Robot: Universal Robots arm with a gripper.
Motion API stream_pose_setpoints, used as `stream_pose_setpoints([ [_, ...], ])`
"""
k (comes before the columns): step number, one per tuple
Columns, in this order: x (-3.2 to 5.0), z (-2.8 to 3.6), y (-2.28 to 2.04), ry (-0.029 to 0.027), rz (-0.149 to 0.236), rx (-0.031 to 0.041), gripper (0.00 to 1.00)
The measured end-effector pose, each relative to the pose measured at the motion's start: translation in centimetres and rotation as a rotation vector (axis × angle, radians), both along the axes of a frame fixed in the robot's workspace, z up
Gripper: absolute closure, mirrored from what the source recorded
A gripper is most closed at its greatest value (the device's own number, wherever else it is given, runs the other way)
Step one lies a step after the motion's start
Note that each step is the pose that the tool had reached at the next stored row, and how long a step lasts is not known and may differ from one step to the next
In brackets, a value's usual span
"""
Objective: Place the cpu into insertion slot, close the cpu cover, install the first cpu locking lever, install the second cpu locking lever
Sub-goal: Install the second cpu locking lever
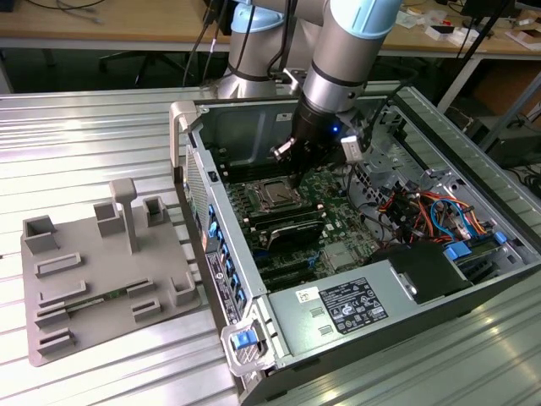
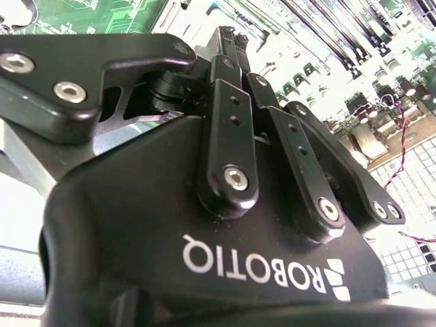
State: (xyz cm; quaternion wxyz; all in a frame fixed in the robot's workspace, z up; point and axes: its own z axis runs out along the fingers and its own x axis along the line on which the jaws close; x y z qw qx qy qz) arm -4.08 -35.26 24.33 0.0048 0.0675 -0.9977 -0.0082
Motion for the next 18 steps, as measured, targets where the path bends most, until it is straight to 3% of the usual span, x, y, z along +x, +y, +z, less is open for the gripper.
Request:
stream_pose_setpoints([
  [14, 0.07, 0.07, -0.16, 0.0001, 0.0, 0.0044, 0.89],
  [18, 0.52, 0.07, -0.24, 0.004, 0.0, 0.0072, 0.89],
])
